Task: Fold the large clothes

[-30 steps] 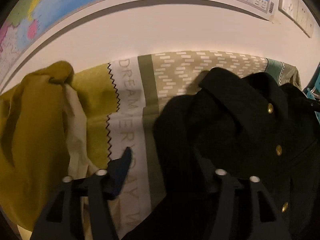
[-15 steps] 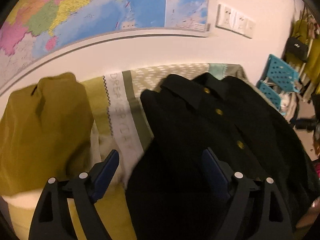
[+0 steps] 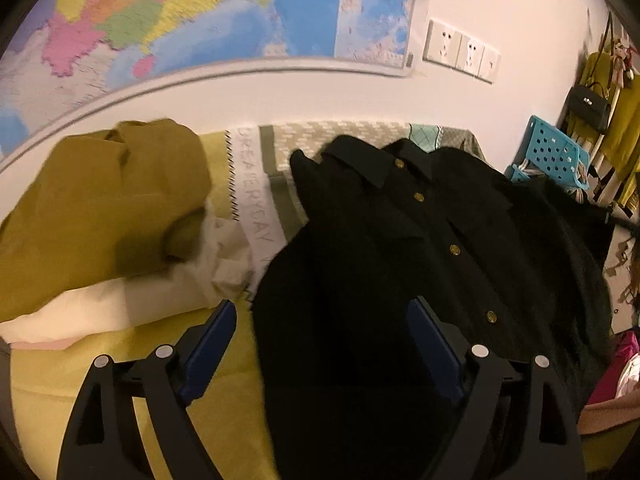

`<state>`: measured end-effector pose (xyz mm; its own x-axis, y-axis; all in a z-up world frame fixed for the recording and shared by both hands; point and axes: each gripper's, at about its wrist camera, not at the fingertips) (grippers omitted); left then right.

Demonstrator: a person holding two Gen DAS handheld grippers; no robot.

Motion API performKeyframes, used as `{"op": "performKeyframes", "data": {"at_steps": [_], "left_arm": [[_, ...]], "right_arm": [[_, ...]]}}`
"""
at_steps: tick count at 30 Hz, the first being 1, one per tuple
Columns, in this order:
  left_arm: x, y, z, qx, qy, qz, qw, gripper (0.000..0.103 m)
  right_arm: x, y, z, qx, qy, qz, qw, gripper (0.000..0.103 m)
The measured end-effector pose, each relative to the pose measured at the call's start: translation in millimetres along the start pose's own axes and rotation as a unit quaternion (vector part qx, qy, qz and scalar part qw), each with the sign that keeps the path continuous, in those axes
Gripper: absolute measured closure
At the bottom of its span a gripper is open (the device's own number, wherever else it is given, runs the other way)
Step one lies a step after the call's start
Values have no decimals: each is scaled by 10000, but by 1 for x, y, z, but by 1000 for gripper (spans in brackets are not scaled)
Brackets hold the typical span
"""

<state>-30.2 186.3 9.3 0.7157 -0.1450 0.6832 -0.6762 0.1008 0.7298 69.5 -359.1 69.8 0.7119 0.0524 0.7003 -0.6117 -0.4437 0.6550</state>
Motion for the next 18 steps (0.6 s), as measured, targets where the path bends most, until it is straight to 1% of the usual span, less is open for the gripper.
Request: {"op": "performKeyframes", "data": {"at_steps": [1, 2, 3, 4, 5, 6, 8, 9, 10, 11, 12, 13, 14, 15, 16, 17, 18], "left_arm": [[-3, 3, -1, 0, 2, -2, 10000, 18], [-7, 5, -1, -21, -13, -32, 10000, 18], [-14, 6, 2, -73, -98, -128, 9998, 18], [-21, 6, 6, -118, -216, -224, 9994, 18], [-29, 5, 13, -170, -373, -334, 9986, 18], [-34, 5, 17, -242, -460, -396, 9979, 18], [-48, 8, 31, -568, -632, -479, 9952, 18], [-53, 11, 37, -700, -669, -432, 9944, 16], [-58, 14, 43, -871, -715, -392, 9929, 11], [-61, 15, 48, -897, -766, -379, 9923, 10], [-63, 14, 52, -837, -807, -366, 9925, 10], [-64, 8, 54, -802, -772, -440, 9928, 11], [-65, 2, 54, -800, -706, -533, 9929, 14], [-66, -6, 51, -801, -590, -659, 9929, 26], [-67, -11, 50, -779, -525, -716, 9930, 41], [-67, -14, 48, -701, -501, -757, 9934, 49], [-66, -13, 45, -507, -518, -735, 9947, 69]], "right_arm": [[10, 8, 7, -418, 28, 205, 9989, 98], [17, 13, 17, -672, -43, 319, 9972, 98], [25, 12, 37, -705, -400, 323, 9962, 98], [26, 6, 47, -626, -577, 211, 9961, 98], [24, -2, 54, -684, -645, 143, 9955, 98], [18, -19, 63, -835, -800, -2, 9933, 97], [6, -41, 72, -730, -987, -297, 9920, 97], [-3, -54, 76, -719, -1108, -406, 9904, 94], [-9, -63, 78, -661, -1224, -489, 9891, 92], [-16, -65, 77, -619, -1279, -516, 9885, 91], [-19, -68, 74, -649, -1304, -475, 9882, 89], [-21, -69, 72, -661, -1291, -450, 9884, 81], [-20, -69, 71, -647, -1292, -436, 9885, 72], [-18, -66, 71, -686, -1342, -375, 9879, 42], [-18, -62, 71, -707, -1370, -314, 9875, 22], [-17, -55, 66, -715, -1298, -233, 9887, 21], [-13, -50, 59, -737, -1173, -186, 9902, 21]]}}
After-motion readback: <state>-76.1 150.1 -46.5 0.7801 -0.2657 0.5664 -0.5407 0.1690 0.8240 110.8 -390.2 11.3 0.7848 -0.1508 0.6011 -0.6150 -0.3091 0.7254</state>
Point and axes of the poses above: each gripper's, at about its wrist camera, not at the fingertips, and y roughly against the way its jaws point, z to its right, x to its top, and after that the axes turned 9 degrees about -y, right-handed
